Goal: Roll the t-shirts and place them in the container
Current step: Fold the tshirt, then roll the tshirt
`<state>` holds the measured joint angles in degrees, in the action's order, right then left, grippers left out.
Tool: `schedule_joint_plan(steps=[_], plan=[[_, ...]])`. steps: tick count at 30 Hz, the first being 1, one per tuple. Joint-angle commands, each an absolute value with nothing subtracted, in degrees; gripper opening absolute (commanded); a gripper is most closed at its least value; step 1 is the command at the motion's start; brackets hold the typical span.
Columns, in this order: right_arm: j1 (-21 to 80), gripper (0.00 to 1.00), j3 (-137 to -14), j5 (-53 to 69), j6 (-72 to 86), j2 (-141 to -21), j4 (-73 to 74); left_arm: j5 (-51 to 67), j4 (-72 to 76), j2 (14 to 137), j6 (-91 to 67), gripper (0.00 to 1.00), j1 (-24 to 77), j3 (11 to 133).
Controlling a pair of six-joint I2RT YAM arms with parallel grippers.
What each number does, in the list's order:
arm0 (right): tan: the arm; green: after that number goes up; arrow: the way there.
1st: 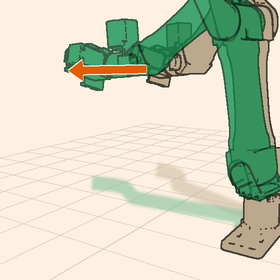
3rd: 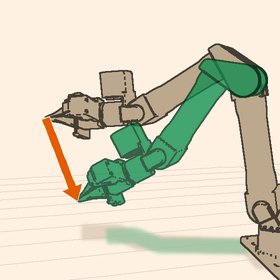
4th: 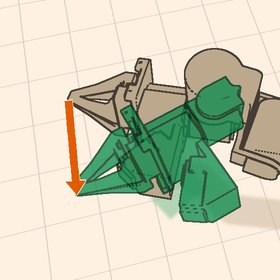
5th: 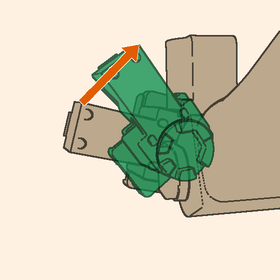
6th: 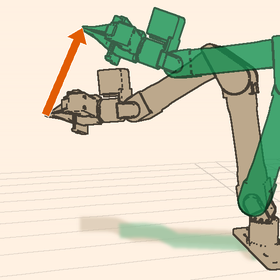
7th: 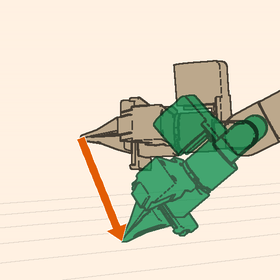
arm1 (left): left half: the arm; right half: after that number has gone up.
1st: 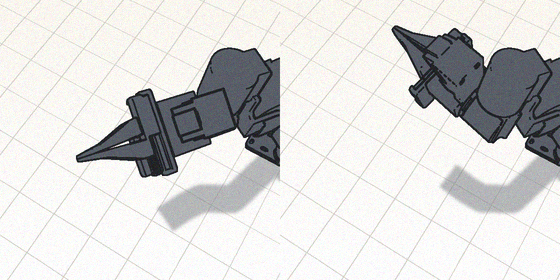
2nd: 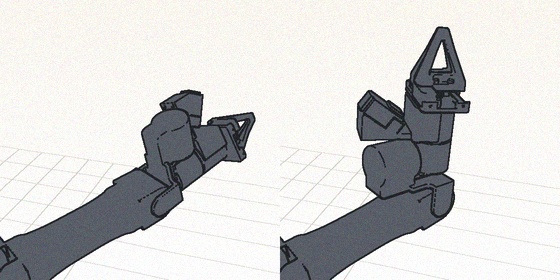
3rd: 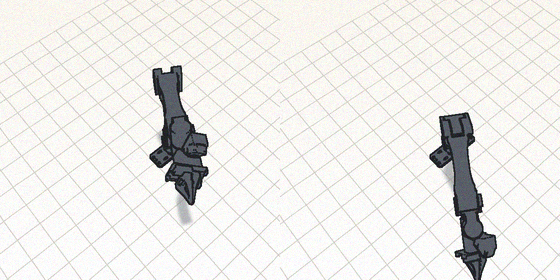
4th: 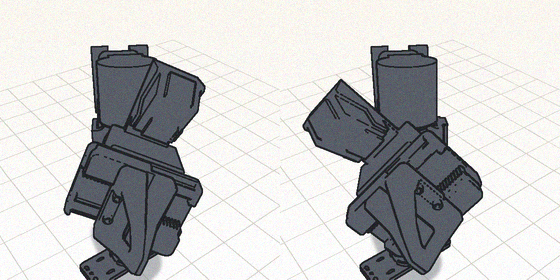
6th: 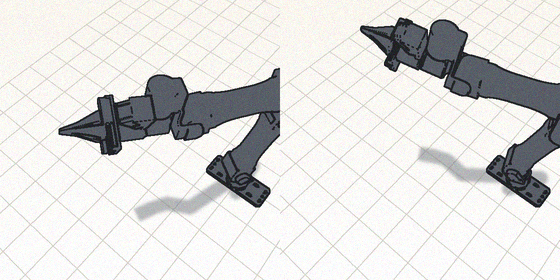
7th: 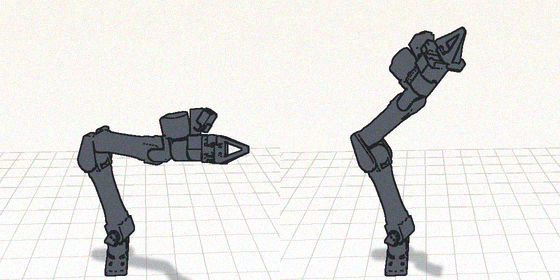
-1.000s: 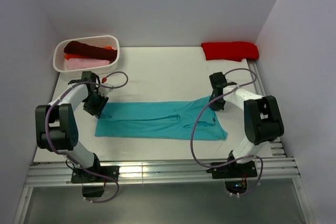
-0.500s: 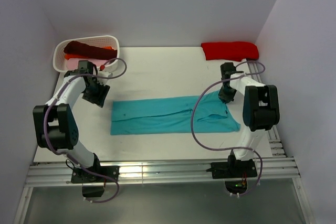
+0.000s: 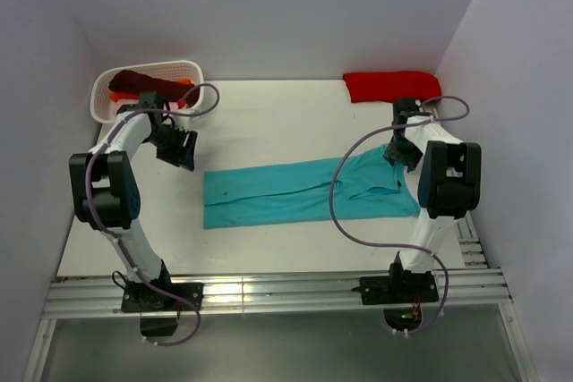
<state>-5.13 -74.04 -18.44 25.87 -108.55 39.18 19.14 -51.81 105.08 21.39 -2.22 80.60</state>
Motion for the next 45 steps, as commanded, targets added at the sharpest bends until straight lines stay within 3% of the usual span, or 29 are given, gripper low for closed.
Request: schedule_joint_plan(steps=[1, 5, 13, 18, 23, 30, 38, 45], plan=[[-4.4, 0.61, -72.52, -21.27, 26.72, -98.91, 42.18, 26.53, -53.08, 106.61, 20.48, 0.61, -1.93, 84.37], [-0.01, 0.61, -68.65, -20.3, 30.74, -89.93, 43.85, 29.35, -53.18, 108.8, 19.78, 0.62, -1.93, 84.73], [31.31, 0.58, -63.81, -17.23, 45.86, -81.03, 41.05, 35.15, -54.14, 112.41, 19.86, 0.63, -1.85, 85.51], [46.91, 0.49, -68.28, -17.84, 55.1, -88.65, 36.74, 35.59, -54.32, 114.78, 19.51, 0.63, -1.93, 85.08], [59.3, 0.46, -86.54, -18.46, 57.56, -103.07, 39.19, 38.4, -54.84, 116.45, 19.69, 0.62, -1.85, 85.08], [65.56, 0.44, -111.76, -16.35, 57.3, -125.03, 45.52, 40.43, -54.76, 117.42, 20.21, 0.61, -1.93, 84.38], [68.2, 0.43, -118.39, -11.7, 58.62, -134.28, 42.81, 41.66, -54.84, 119.18, 19.95, 0.53, -1.85, 84.55], [69.43, 0.43, -122.52, -14.5, 59.94, -138.07, 47.81, 41.4, -54.05, 119.44, 18.72, 0.47, -1.76, 83.94]])
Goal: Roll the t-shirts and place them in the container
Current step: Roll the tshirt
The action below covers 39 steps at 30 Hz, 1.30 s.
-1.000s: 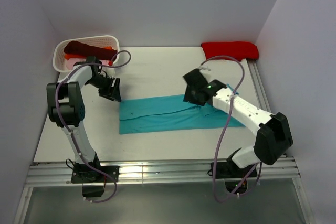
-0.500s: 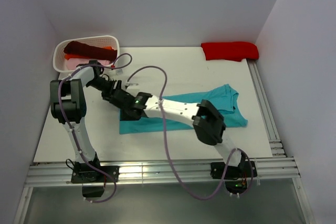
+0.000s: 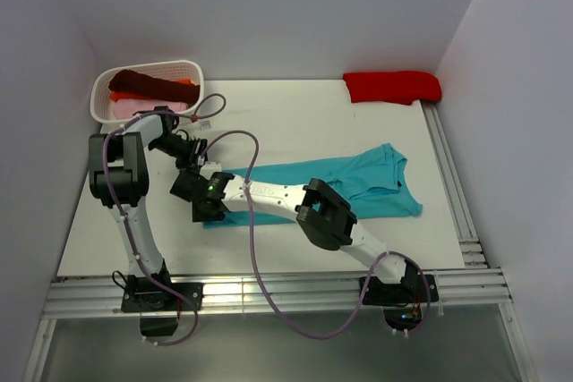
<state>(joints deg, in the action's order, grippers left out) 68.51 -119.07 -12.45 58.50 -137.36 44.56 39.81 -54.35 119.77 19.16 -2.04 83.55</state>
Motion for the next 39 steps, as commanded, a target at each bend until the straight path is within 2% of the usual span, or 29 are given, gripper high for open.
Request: schedule_joint_plan(steps=[1, 8, 9, 14, 16, 17, 18, 20, 21, 23, 31, 39], plan=[[69.52, 0.43, -122.52, -14.85, 60.29, -138.16, 48.42, 41.22, -53.79, 119.44, 18.46, 0.46, -1.76, 83.76], [70.49, 0.43, -121.73, -16.17, 61.08, -139.04, 51.49, 39.73, -52.3, 119.27, 17.05, 0.41, -1.23, 82.53], [70.58, 0.43, -121.82, -16.43, 61.35, -139.22, 51.85, 39.64, -52.21, 119.35, 16.79, 0.37, -1.14, 82.53], [70.84, 0.43, -122.51, -15.38, 60.91, -140.53, 51.77, 39.29, -51.33, 119.36, 15.73, 0.32, -0.7, 82.35], [71.1, 0.41, -123.57, -15.12, 60.56, -141.15, 51.86, 39.37, -51.24, 119.44, 15.38, 0.27, -0.62, 82.44], [71.1, 0.39, -124.1, -14.94, 60.38, -141.76, 52.03, 39.11, -51.07, 119.44, 15.21, 0.25, -0.53, 82.35], [71.1, 0.31, -124.88, -14.68, 60.29, -142.03, 52.03, 38.94, -50.8, 119.27, 14.77, 0.2, -0.53, 82.35], [71.19, 0.26, -125.33, -13.98, 59.77, -142.38, 51.33, 38.15, -50.54, 119.01, 14.42, 0.13, -0.44, 82.35], [71.1, 0.18, -125.42, -13.71, 59.59, -142.47, 51.15, 37.88, -50.45, 118.92, 14.24, 0.08, -0.53, 82.35], [71.19, 0.14, -125.68, -12.84, 59.33, -142.56, 50.28, 36.83, -50.27, 118.65, 13.8, 0.01, -0.53, 82.62], [71.19, 0.08, -122.35, -10.02, 58.01, -138.27, 43.87, 29.81, -50.54, 116.29, 12.66, 0.0, -0.53, 83.58], [69.88, 0.08, -109.7, -8.44, 59.15, -129.91, 31.04, 24.17, -53.08, 115.05, 10.28, 0.0, 0.17, 87.54]])
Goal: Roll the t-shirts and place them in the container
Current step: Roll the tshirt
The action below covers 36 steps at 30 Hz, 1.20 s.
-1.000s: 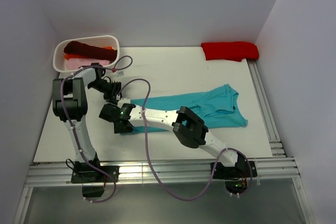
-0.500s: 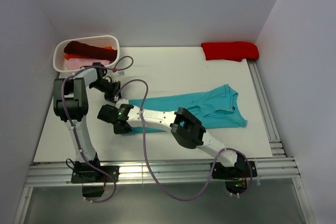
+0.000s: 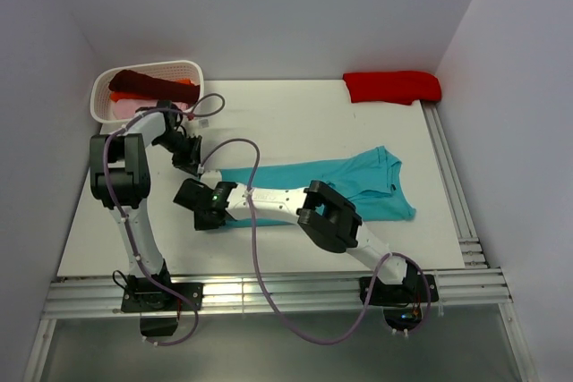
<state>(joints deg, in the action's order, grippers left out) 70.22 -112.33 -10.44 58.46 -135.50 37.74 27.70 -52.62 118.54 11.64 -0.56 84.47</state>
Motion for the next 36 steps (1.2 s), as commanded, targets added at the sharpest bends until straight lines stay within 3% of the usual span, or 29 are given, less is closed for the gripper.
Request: schedule_joint_plan(steps=[1, 18, 36], plan=[[69.7, 0.08, -107.25, -8.0, 59.24, -128.42, 28.68, 23.3, -53.17, 115.14, 10.02, 0.0, 1.57, 88.41], [65.92, 0.04, -87.64, -6.06, 63.89, -116.82, 10.21, 18.63, -55.72, 116.63, 3.78, 0.0, 8.61, 95.53], [65.04, 0.03, -69.53, -10.81, 70.92, -107.58, 3.87, 18.19, -53.61, 119.79, 0.44, 0.01, 16.17, 97.56]])
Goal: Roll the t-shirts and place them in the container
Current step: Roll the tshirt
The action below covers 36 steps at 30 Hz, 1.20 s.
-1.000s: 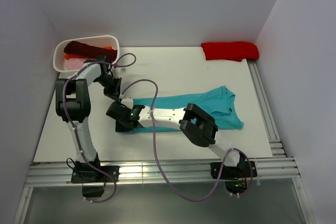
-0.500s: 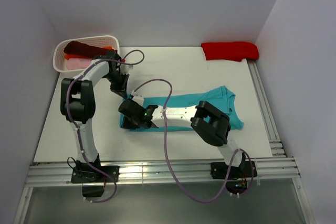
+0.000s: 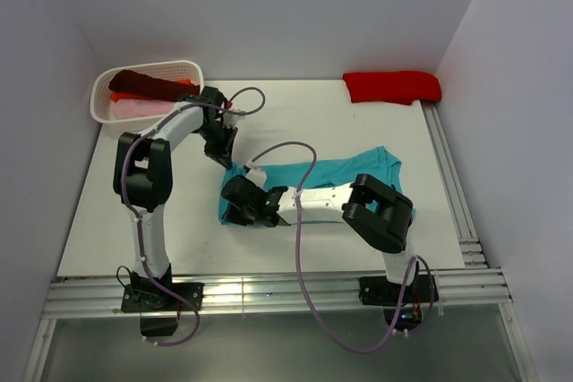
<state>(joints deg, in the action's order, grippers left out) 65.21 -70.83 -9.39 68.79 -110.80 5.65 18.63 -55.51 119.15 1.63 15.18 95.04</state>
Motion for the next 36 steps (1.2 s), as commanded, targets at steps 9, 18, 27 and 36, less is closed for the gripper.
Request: schedule_joint_plan(steps=[9, 18, 27, 36], plan=[[64.95, 0.04, -65.74, -11.16, 73.56, -107.49, 1.93, 18.89, -53.0, 120.32, 1.23, 0.26, 17.4, 98.0], [64.78, 0.06, -64.6, -12.22, 75.06, -106.0, 2.63, 20.74, -54.66, 116.54, 4.74, 0.57, 17.23, 100.81], [63.98, 0.08, -61.71, -12.3, 76.9, -103.89, 2.9, 23.12, -56.34, 113.82, 8.52, 0.6, 12.31, 97.93], [63.46, 0.09, -58.45, -12.57, 78.92, -102.57, 2.81, 30.13, -54.84, 114.7, 12.12, 0.55, 9.23, 89.74]])
